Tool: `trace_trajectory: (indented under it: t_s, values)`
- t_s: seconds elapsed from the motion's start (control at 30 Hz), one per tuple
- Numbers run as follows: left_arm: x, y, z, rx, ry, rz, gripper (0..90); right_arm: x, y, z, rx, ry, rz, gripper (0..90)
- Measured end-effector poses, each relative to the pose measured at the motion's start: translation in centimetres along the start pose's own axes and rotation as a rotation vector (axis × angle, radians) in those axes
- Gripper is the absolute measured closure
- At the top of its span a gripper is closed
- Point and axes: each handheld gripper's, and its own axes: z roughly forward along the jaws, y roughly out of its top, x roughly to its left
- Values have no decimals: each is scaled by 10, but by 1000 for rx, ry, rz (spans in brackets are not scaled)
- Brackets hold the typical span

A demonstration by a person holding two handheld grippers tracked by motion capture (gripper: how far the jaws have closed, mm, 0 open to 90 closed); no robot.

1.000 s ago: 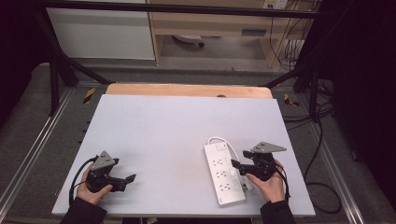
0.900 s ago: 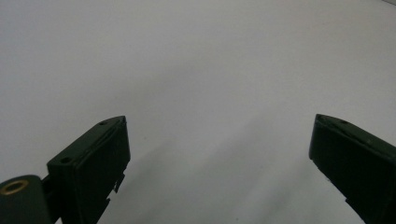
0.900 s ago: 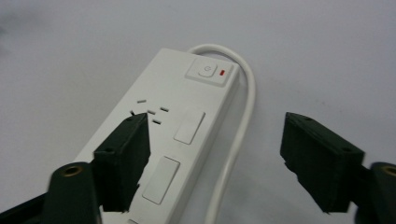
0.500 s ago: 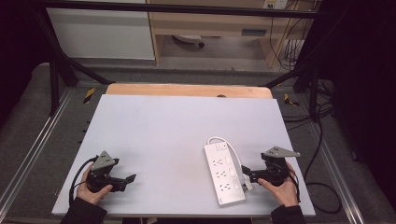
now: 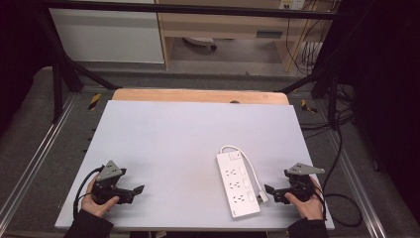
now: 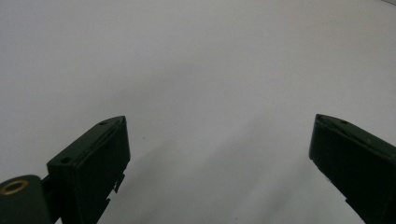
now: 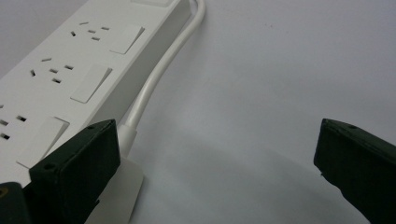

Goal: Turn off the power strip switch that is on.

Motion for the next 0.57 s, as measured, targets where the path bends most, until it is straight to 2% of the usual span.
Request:
trace_trajectory:
  t_s: [0.27,0.37,0.57]
  values:
    - [0,0,0,0,-2,0,50,-8,-9,-3,9,1,24,10]
    - [0,0,1,2,-3,2,50,-9,-10,-3,18,-11,18,11]
    - [0,0,1,1,-3,2,50,-10,-10,-4,16,-3,13,11]
